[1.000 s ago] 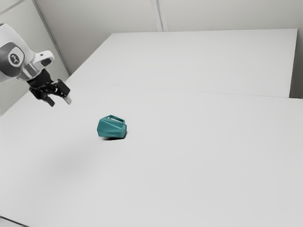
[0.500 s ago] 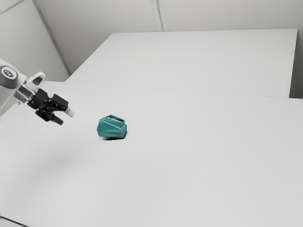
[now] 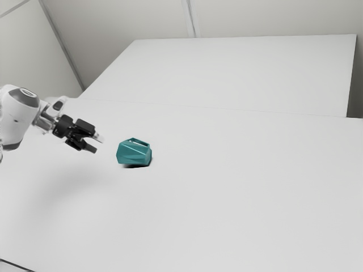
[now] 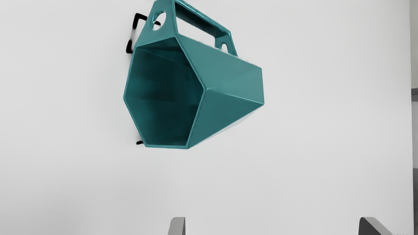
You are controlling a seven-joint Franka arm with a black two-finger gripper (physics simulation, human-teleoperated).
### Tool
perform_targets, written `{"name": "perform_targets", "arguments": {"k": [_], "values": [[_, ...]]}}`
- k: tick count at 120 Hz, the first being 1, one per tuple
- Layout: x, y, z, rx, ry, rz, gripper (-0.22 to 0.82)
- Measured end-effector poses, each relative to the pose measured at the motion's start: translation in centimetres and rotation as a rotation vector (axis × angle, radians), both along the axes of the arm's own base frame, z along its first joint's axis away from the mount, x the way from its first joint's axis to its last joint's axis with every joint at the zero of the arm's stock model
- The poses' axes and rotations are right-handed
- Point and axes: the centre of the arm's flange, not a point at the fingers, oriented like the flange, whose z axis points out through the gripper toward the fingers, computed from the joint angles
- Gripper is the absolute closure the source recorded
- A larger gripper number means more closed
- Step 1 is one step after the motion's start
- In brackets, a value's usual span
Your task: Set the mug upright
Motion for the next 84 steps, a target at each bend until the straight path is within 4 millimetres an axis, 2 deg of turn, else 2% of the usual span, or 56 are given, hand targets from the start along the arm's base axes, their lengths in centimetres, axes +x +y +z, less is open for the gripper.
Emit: {"name": "perform_targets", "arguments": {"k": [10, 47, 64, 84], "values": [[0.6, 0.1, -1.3, -0.02, -0.012, -0.009, 0.03], [3.3, 0.7, -4.2, -0.045, -0.069, -0.058, 0.03], [4.4, 0.2, -5.1, -0.057, -0.096, -0.083, 0.04], [4.8, -0.2, -5.8, -0.087, -0.128, -0.093, 0.04]]}}
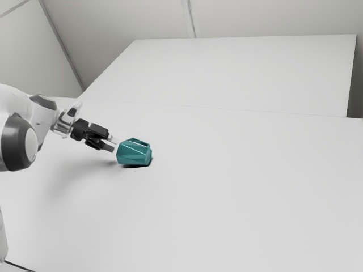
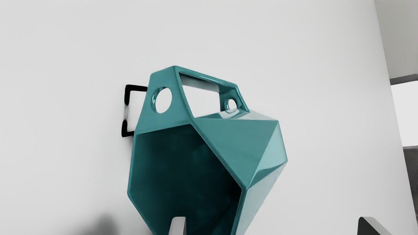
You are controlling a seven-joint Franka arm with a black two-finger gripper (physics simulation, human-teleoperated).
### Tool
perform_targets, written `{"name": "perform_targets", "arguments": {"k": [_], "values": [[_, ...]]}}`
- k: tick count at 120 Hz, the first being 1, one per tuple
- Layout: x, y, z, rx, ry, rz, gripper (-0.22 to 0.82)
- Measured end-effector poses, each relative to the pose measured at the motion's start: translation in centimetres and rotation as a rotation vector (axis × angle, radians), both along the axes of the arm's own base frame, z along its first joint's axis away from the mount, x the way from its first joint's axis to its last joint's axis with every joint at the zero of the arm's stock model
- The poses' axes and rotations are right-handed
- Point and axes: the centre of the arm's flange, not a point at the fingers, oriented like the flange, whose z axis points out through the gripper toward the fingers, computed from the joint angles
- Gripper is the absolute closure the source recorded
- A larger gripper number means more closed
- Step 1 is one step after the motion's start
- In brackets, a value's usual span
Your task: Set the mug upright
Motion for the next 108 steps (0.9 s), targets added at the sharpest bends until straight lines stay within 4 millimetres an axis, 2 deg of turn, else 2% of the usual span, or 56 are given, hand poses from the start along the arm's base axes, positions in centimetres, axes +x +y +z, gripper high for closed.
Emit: {"name": "perform_targets", "arguments": {"k": [45, 79, 100, 108], "values": [[0.9, -0.2, -0.8, -0.071, -0.064, -0.008, 0.04], [1.3, -1.0, -2.3, -0.116, -0.077, -0.011, 0.04], [1.6, -1.8, -2.7, -0.136, -0.09, -0.019, 0.1], [1.7, -2.0, -2.9, -0.141, -0.092, -0.019, 0.15]]}}
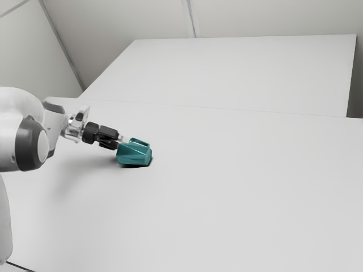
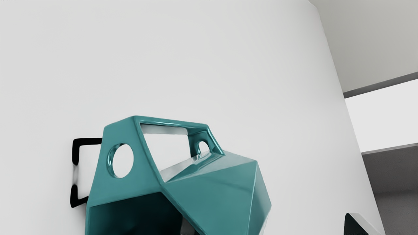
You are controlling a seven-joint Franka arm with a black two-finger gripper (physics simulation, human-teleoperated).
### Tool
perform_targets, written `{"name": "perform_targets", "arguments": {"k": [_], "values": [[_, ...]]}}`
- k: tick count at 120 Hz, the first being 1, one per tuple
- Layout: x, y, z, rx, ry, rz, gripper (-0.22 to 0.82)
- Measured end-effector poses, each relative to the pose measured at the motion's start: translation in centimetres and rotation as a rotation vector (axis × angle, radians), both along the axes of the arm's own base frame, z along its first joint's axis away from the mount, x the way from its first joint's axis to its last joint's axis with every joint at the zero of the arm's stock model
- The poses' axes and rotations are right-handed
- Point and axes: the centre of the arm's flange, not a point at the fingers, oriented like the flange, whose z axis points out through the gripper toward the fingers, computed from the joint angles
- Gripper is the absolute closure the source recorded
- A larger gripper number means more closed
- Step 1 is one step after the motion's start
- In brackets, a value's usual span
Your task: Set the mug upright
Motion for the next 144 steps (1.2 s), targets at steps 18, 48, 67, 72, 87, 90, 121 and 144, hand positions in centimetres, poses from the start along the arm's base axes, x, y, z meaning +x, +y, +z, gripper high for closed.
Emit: {"name": "perform_targets", "arguments": {"k": [18, 48, 67, 72, 87, 90, 121, 144], "values": [[0.0, -0.2, 0.0, -0.008, -0.006, -0.005, 0.36], [0.3, -1.1, 0.3, -0.036, -0.019, -0.022, 0.64], [0.4, -1.5, 0.4, -0.049, -0.025, -0.027, 0.72], [0.4, -1.7, 0.6, -0.053, -0.028, -0.028, 0.73], [0.7, -2.4, 1.6, -0.058, -0.047, -0.035, 0.76], [0.8, -2.6, 2.1, -0.058, -0.055, -0.037, 0.76], [1.7, -7.0, 10.3, 0.034, -0.129, -0.118, 0.79], [2.2, -9.9, 12.3, 0.251, -0.083, -0.188, 0.79]]}}
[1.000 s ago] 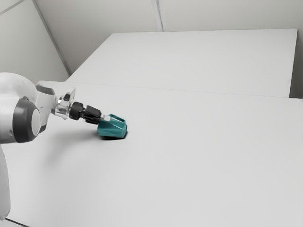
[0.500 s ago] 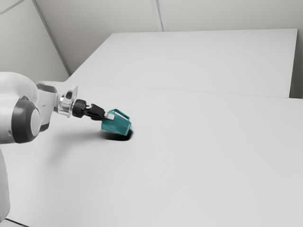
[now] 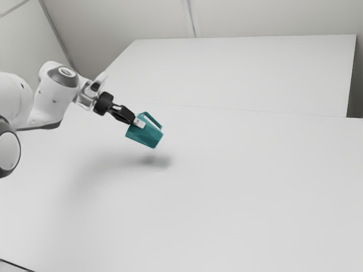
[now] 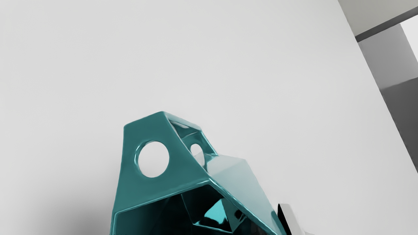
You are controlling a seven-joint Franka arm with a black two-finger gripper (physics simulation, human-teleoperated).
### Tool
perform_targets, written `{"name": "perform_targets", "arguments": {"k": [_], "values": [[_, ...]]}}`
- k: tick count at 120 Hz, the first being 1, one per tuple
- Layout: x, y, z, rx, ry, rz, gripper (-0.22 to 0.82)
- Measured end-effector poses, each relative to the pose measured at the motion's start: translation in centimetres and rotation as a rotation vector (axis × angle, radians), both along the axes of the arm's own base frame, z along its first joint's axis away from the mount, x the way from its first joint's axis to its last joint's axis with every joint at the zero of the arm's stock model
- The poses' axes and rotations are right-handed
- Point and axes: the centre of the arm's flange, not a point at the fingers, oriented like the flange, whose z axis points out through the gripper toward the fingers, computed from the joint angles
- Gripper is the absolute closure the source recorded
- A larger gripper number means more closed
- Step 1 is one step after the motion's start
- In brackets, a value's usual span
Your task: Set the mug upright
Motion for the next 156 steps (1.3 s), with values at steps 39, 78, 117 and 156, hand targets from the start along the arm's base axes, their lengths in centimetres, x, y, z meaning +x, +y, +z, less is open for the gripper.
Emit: {"name": "perform_targets", "arguments": {"k": [39, 78, 117, 156], "values": [[1.2, -2.0, 0.8, 0.393, 0.016, -0.028, 0.79], [2.5, -2.6, -0.2, 0.548, -0.002, 0.039, 0.79], [2.3, -4.0, -0.5, 0.644, 0.006, 0.059, 0.79], [-0.2, -5.3, -1.2, 0.724, 0.034, 0.073, 0.79]]}}
